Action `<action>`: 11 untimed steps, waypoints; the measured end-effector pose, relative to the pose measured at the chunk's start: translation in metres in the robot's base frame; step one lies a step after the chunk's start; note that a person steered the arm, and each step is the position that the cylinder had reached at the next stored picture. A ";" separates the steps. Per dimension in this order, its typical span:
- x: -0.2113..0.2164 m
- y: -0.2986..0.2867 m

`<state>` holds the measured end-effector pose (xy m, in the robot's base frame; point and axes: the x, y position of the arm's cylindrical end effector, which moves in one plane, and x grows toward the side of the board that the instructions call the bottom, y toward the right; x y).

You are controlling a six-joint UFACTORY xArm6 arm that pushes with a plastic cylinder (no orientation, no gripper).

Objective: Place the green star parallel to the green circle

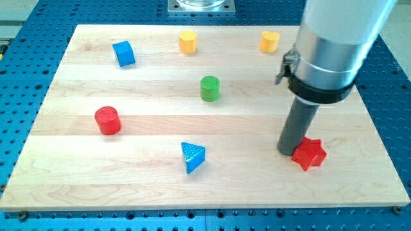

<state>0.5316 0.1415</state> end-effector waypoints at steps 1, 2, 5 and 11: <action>-0.002 0.025; -0.018 -0.026; -0.023 -0.036; -0.100 0.046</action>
